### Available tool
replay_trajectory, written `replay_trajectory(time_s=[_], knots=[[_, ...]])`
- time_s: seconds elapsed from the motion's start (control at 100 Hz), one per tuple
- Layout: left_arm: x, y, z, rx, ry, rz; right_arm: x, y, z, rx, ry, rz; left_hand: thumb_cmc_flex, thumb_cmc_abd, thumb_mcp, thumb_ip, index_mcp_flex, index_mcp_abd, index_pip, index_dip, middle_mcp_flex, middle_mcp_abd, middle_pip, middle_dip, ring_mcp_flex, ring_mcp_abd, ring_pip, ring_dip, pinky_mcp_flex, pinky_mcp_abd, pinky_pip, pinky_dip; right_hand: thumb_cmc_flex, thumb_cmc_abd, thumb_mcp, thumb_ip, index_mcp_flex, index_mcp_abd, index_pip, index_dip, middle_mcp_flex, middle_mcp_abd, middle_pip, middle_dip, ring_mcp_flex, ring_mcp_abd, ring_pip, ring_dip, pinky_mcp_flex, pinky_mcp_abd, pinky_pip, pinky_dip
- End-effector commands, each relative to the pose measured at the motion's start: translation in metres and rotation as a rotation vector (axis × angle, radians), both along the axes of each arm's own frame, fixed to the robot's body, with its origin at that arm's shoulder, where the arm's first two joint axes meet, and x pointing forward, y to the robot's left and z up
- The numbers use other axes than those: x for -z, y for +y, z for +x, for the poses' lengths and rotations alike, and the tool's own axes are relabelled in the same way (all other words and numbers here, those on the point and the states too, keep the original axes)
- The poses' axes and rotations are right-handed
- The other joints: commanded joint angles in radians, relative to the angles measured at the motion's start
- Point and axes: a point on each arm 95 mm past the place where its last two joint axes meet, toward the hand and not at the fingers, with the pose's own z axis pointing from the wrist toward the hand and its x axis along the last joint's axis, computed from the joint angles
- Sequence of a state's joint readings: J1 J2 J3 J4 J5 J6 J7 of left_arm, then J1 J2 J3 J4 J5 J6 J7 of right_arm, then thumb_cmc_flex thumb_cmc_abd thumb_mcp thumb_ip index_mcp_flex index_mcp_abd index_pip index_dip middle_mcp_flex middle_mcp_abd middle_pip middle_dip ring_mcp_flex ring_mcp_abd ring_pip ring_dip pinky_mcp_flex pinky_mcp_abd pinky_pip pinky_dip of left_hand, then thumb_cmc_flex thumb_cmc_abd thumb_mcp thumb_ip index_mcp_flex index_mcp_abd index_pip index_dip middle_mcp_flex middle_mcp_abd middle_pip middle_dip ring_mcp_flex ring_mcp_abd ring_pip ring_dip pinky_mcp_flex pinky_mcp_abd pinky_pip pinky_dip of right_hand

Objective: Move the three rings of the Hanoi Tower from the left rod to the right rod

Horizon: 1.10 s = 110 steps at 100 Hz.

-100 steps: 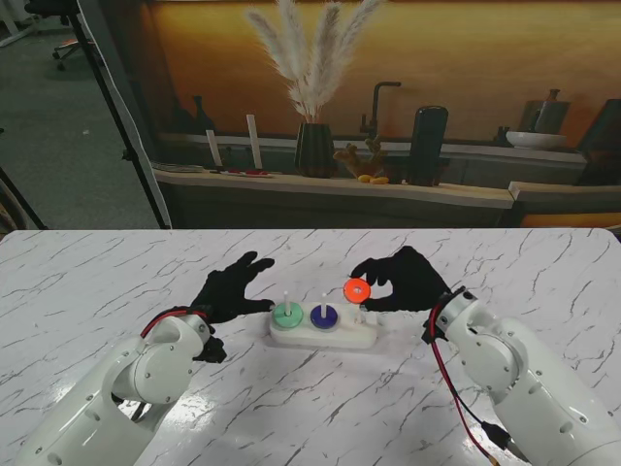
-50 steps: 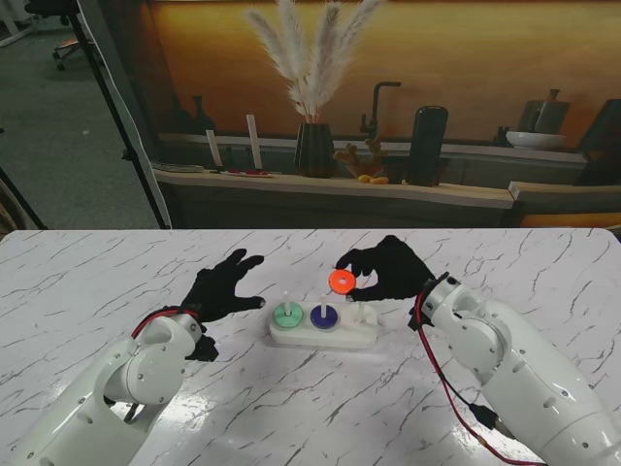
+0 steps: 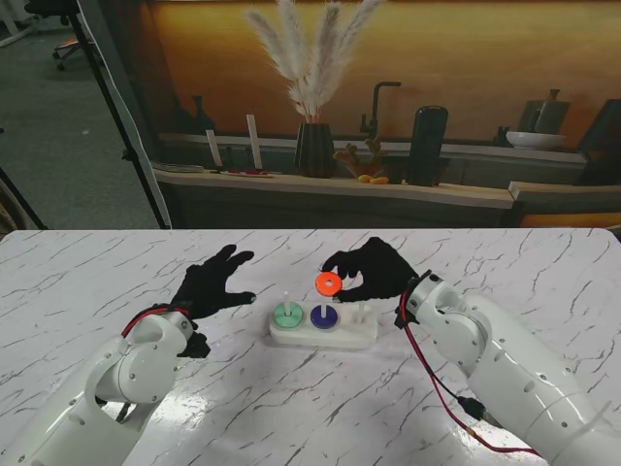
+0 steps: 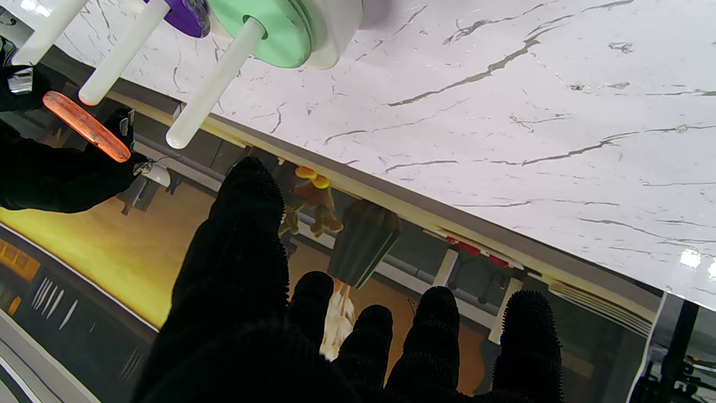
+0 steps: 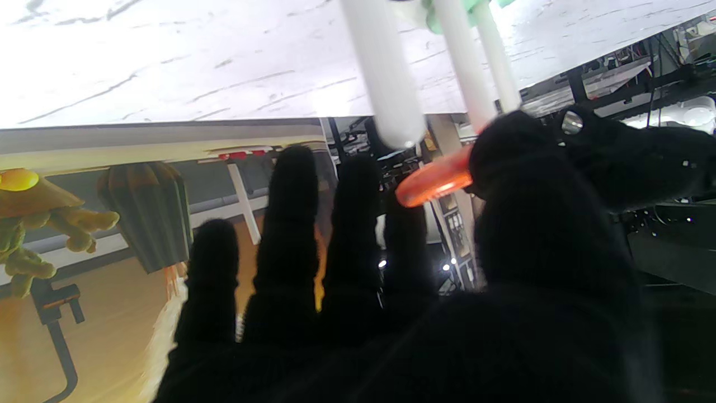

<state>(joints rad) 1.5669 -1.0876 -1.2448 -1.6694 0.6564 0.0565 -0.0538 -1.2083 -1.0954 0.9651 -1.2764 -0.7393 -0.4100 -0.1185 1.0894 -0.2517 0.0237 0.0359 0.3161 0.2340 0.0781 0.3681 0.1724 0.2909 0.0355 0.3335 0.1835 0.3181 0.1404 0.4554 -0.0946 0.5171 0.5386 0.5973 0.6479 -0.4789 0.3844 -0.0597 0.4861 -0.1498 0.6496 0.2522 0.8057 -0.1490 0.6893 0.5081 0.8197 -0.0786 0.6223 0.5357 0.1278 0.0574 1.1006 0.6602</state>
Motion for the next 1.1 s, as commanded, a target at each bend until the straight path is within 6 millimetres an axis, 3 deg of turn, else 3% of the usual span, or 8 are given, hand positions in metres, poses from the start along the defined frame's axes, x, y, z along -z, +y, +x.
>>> replay_trajectory(time_s=[0.0,0.27,1.09], knots=[[0.0027,-0.0029,-0.0025,0.016,0.01,-0.006,0.0018,0.0078,-0.0014,-0.01,0.002,0.008,0.037,-0.007,-0.013,0.004,0.016,-0.007,0.003,0.005,0.003,-0.001,-0.005,-0.011,-0.03,-0.026,-0.022,-0.01,-0.007,0.006,-0.038,0.0,0.033,0.075,0.066,0.005,0.068,-0.069,0.077,0.008,0.016,-0.031,0.02,0.008,0.018,-0.034,0.019,0.014,-0.002,0.287,0.022,-0.005],[0.0015,0.0,-0.0024,0.015,0.012,0.01,0.0056,0.0127,-0.0013,-0.023,0.011,0.002,0.063,-0.049,0.003,0.014,0.02,-0.007,0.005,0.006,0.006,0.003,-0.004,-0.01,-0.028,-0.026,-0.021,-0.011,-0.004,0.008,-0.041,-0.001,0.038,0.072,0.064,0.003,0.069,-0.071,0.081,0.007,0.018,-0.031,0.021,0.008,0.02,-0.035,0.02,0.014,-0.001,0.288,0.023,-0.005],[0.0018,0.0005,-0.002,0.011,0.015,0.011,0.0027,0.0146,-0.0006,-0.041,0.005,-0.017,0.059,-0.057,0.023,0.015,0.019,-0.006,0.005,0.006,0.005,0.005,-0.004,-0.01,-0.028,-0.024,-0.021,-0.013,-0.003,0.008,-0.045,-0.002,0.048,0.069,0.059,-0.001,0.07,-0.073,0.087,0.0,0.022,-0.031,0.019,0.009,0.02,-0.035,0.019,0.013,-0.004,0.286,0.021,-0.007]])
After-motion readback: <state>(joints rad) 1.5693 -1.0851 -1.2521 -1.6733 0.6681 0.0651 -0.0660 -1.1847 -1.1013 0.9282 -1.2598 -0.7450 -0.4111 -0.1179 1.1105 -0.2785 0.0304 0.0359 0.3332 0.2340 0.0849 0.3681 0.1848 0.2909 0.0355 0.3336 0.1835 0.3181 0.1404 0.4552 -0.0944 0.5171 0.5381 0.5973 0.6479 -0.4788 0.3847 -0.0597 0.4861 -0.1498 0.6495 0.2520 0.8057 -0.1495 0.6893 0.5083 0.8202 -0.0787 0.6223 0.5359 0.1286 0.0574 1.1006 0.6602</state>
